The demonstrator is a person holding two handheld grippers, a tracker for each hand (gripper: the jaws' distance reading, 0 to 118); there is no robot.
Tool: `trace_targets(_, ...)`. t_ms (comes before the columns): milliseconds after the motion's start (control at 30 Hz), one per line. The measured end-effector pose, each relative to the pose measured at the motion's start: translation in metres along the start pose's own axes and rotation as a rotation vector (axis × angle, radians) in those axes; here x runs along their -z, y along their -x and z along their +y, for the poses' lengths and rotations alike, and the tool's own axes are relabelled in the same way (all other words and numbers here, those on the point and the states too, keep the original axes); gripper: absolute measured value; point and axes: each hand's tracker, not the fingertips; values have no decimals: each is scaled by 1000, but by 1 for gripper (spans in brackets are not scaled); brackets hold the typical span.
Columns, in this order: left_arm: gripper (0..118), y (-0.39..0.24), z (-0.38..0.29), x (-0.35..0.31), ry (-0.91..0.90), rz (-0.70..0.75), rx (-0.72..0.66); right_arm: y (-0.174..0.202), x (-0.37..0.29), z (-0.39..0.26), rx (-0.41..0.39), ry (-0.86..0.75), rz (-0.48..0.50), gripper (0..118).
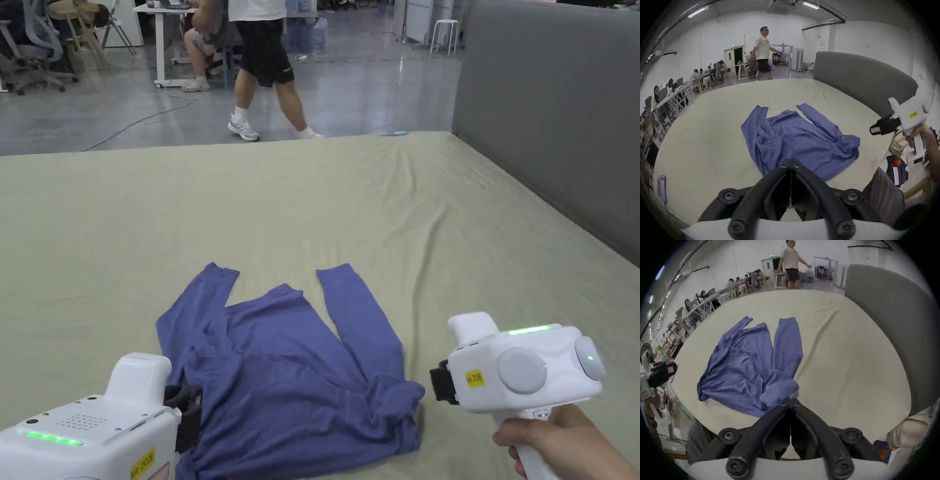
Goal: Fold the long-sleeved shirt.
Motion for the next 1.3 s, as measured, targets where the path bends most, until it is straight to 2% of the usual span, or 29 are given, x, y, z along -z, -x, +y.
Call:
trace_targets(33, 0, -1, 0, 1, 4, 2, 7, 0, 5, 3, 23, 21, -5, 82)
trace_targets(67, 0, 0, -1, 3, 6, 5, 11, 0, 14, 5, 47, 59, 8, 101)
trace_targets(233, 0, 7, 1, 9, 12, -15, -14, 8, 58, 22, 82, 127, -12, 98)
trace_targets(367, 0, 14, 18, 26, 12, -17, -15, 12, 95, 27, 129, 211, -22, 82)
trace_targets(400, 0, 16, 25, 33, 13, -23, -21, 12, 101, 27, 142, 217, -6, 59)
trace_targets(433, 0, 17, 32, 41, 14, -28, -27, 9, 108, 26, 145, 222, -2, 30)
trace_targets(467, 0, 18, 43, 52, 14, -32, -29, 7, 115, 23, 154, 234, -7, 8)
trace_targets(500, 0, 18, 55, 66, 9, -30, -26, 7, 113, 19, 159, 219, -2, 7)
trace_targets(567, 3, 17, 77, 96, 2, 6, -28, 8, 109, 18, 121, 188, 5, 6)
trace_targets(600, 33, 20, 91, 120, -5, -22, -26, 6, 108, 17, 116, 183, -5, 6)
trace_targets(633, 74, 21, 103, 143, 45, -39, -23, 3, 110, 16, 107, 180, -1, 6)
trace_targets(667, 109, 21, 116, 173, 86, -34, -26, 8, 109, 15, 92, 186, 3, 6)
trace_targets(700, 118, 20, 129, 206, 168, -8, -1, 5, 112, 16, 90, 191, -1, 6)
trace_targets(767, 118, 15, 148, 260, 205, 36, 44, -4, 118, 18, 101, 207, 18, 6)
trace_targets(833, 118, 13, 160, 315, 265, 34, 74, -4, 121, 22, 131, 231, 31, 6)
trace_targets(967, 118, 7, 166, 395, 369, -5, 105, -3, 125, 27, 126, 254, 35, 6)
trace_targets(1067, 107, -6, 156, 426, 451, 82, 197, 3, 128, 27, 86, 255, 23, 6)
trace_targets(1100, 100, -10, 150, 429, 466, 72, 212, 3, 129, 27, 80, 254, 20, 6)
trace_targets(1133, 81, -12, 146, 421, 428, 44, 182, 3, 131, 27, 68, 252, 18, 6)
trace_targets(1167, 53, -12, 148, 415, 403, 33, 162, 3, 131, 27, 68, 250, 19, 6)
trace_targets(1200, 0, -13, 151, 408, 373, -44, 120, 4, 132, 27, 78, 248, 23, 6)
trace_targets(1300, 0, -15, 164, 379, 264, -4, 185, -8, 124, 39, 91, 271, 64, 6)
